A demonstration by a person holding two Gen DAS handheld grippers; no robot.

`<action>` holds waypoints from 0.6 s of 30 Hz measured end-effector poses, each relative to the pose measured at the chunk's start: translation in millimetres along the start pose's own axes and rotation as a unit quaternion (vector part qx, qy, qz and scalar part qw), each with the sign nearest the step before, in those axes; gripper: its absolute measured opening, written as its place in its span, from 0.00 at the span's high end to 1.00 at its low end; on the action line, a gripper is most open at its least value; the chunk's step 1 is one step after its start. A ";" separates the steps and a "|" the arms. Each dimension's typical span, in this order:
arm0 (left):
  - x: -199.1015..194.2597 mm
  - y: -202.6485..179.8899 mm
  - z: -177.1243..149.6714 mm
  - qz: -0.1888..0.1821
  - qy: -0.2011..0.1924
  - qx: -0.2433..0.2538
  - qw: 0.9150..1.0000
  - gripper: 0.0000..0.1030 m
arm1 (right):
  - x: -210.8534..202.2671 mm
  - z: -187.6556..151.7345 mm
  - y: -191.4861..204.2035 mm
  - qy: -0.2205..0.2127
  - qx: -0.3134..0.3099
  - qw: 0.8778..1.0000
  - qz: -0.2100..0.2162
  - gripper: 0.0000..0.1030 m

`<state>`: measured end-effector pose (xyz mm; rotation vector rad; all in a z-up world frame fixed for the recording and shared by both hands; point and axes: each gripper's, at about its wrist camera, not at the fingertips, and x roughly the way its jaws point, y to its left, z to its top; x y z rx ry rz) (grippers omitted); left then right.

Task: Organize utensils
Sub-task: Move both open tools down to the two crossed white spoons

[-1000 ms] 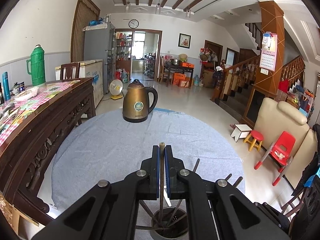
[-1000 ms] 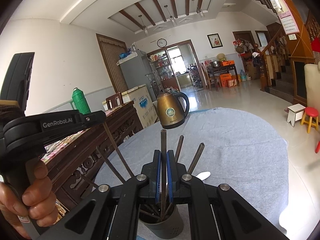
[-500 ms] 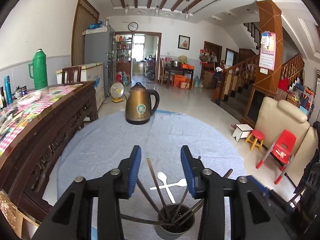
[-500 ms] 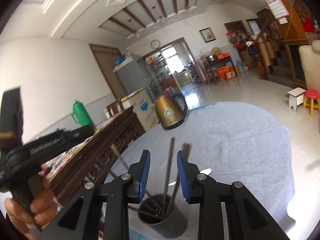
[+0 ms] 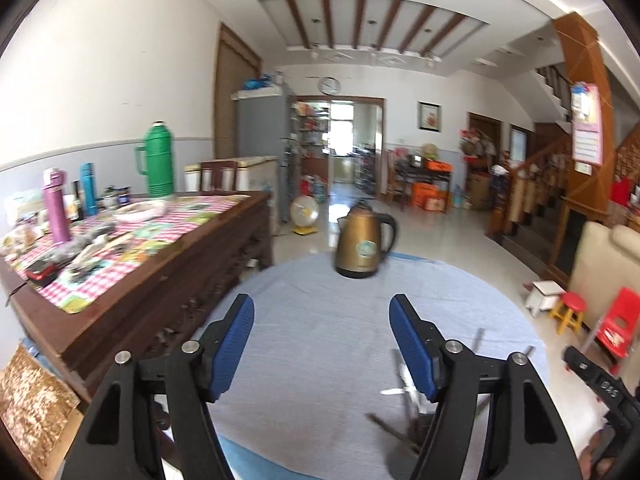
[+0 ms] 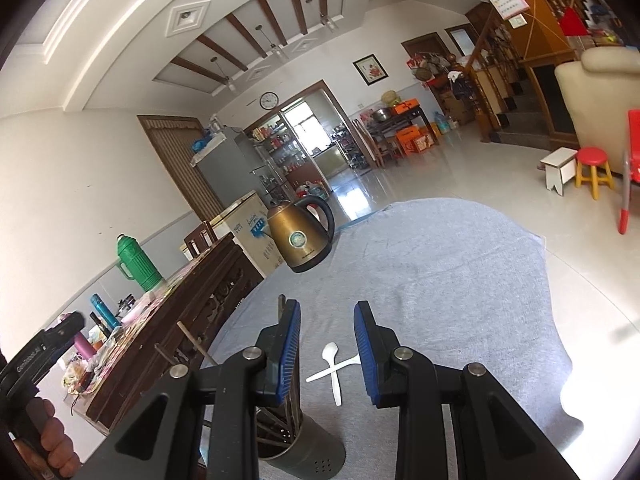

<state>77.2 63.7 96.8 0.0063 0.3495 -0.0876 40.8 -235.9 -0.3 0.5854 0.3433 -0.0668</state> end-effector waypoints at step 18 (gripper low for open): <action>82.4 81.9 -63.5 0.094 0.124 -0.049 0.987 0.29 | 43.1 -17.1 -21.4 0.066 0.036 0.997 -0.028 0.71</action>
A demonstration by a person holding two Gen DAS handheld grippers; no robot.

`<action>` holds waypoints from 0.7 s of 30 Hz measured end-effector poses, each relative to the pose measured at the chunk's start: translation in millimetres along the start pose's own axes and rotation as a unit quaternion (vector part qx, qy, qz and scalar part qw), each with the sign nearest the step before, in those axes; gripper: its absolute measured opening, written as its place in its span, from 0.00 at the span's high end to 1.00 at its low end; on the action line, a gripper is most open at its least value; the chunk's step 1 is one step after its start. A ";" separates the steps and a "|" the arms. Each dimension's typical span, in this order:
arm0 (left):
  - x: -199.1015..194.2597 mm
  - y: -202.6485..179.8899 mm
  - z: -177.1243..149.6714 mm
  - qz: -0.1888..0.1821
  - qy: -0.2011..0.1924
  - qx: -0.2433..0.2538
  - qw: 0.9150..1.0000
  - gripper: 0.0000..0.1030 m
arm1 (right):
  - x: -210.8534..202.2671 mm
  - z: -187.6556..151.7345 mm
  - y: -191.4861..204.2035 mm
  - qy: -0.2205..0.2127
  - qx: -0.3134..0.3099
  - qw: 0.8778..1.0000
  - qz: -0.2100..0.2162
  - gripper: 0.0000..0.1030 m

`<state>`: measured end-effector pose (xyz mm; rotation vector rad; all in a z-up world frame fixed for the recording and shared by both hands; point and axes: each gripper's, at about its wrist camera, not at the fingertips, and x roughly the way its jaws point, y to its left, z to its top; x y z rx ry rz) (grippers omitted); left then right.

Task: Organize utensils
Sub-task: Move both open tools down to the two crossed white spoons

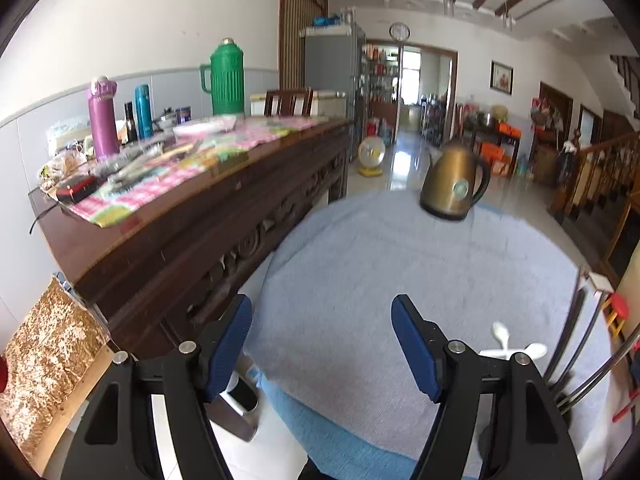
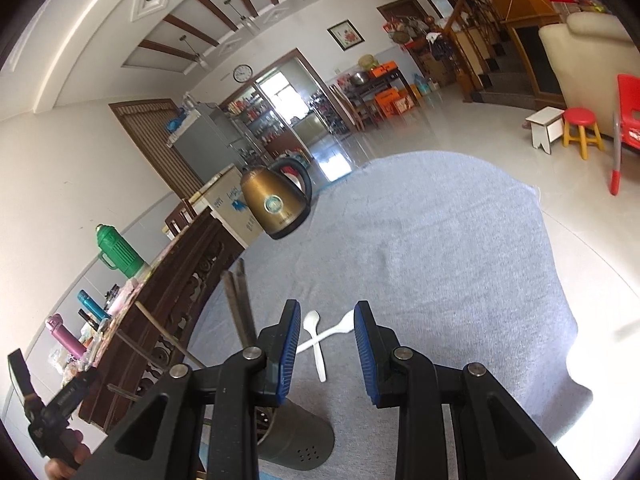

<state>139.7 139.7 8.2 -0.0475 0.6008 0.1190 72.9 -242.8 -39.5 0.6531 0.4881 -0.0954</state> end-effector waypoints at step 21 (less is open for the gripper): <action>19.8 -14.5 -19.7 0.014 0.027 0.027 0.999 0.29 | 33.6 -18.4 -21.7 0.059 0.035 0.998 -0.009 0.71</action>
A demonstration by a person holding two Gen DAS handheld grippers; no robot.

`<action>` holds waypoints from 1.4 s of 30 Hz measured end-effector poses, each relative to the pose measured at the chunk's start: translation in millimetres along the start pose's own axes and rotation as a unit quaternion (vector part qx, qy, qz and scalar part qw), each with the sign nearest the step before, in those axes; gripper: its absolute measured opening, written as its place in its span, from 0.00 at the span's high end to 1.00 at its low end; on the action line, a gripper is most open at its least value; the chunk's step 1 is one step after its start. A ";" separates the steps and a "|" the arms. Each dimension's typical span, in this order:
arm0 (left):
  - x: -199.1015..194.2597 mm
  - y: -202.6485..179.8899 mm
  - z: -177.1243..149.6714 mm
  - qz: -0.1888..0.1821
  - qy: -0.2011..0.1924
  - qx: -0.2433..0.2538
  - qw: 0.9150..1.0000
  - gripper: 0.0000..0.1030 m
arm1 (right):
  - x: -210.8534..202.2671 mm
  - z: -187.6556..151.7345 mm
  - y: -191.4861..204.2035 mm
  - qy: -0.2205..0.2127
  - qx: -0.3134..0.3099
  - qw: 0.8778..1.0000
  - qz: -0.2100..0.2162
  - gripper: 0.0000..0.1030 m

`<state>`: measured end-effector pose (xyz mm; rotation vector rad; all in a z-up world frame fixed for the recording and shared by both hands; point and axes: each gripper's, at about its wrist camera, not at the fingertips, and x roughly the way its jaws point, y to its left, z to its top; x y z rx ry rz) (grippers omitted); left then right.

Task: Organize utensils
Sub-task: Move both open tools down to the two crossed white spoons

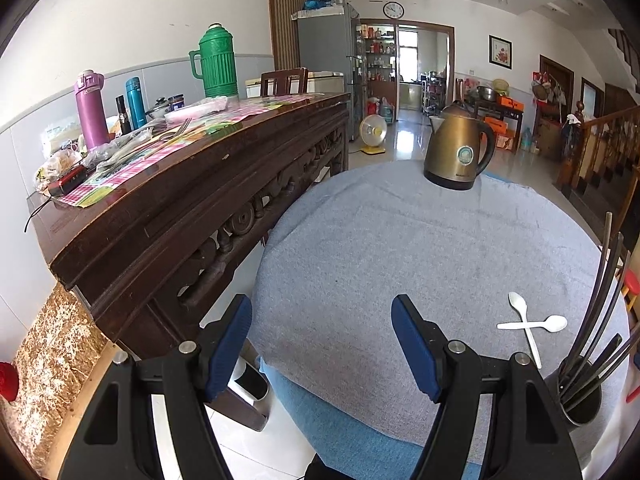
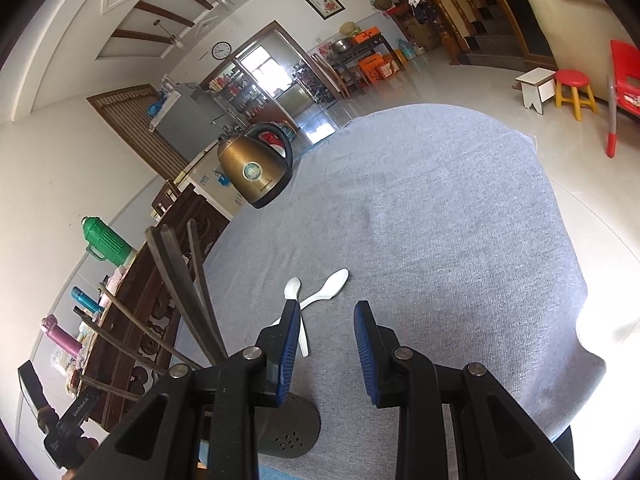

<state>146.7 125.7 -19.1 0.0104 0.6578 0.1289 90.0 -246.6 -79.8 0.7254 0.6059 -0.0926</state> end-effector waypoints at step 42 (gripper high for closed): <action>132.4 -45.3 -13.3 -0.086 0.137 0.021 0.987 0.29 | 138.9 12.1 -39.4 0.124 0.079 0.989 0.021 0.71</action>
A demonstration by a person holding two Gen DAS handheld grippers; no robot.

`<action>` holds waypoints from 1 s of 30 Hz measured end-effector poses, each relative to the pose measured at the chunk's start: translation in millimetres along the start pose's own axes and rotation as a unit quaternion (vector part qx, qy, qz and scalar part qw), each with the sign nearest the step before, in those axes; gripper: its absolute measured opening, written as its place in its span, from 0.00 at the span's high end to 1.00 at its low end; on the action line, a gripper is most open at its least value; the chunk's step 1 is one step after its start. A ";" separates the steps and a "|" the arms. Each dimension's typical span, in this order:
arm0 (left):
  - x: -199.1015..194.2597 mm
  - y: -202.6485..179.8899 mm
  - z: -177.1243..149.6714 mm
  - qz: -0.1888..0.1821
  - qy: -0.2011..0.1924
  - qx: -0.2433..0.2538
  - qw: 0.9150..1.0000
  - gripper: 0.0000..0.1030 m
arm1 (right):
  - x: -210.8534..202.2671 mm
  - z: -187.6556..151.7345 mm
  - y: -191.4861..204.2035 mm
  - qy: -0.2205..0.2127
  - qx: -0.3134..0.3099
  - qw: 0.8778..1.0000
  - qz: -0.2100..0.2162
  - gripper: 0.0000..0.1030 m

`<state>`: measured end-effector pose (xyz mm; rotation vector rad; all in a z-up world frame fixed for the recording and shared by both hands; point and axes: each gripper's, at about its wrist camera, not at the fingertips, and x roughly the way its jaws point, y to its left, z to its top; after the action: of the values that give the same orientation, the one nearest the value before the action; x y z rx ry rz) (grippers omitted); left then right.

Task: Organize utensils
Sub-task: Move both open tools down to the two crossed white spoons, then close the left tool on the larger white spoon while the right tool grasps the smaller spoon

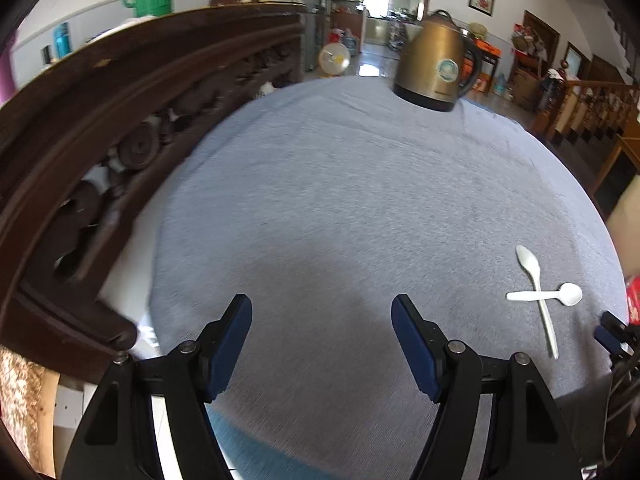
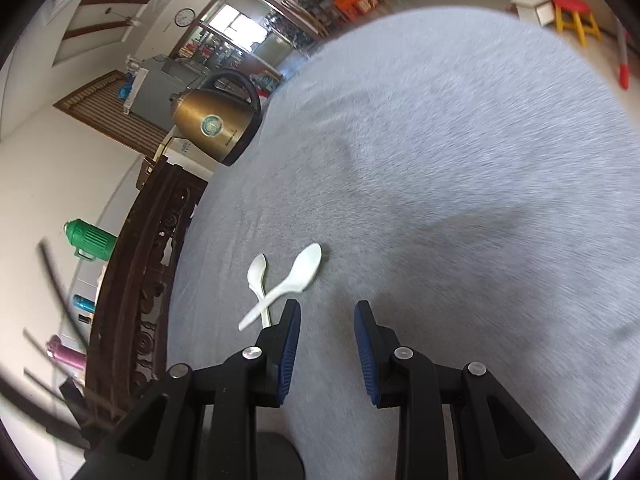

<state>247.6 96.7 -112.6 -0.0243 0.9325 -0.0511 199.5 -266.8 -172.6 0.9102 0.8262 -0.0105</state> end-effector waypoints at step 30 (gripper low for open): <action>95.7 -197.5 56.6 -0.233 0.135 0.179 0.946 0.40 | 44.8 43.9 -8.1 -0.047 -0.017 0.999 0.014 0.94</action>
<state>343.3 -105.9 -147.1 0.1015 1.1636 -0.6774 255.7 -288.3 -192.0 0.8820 0.7248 -0.0139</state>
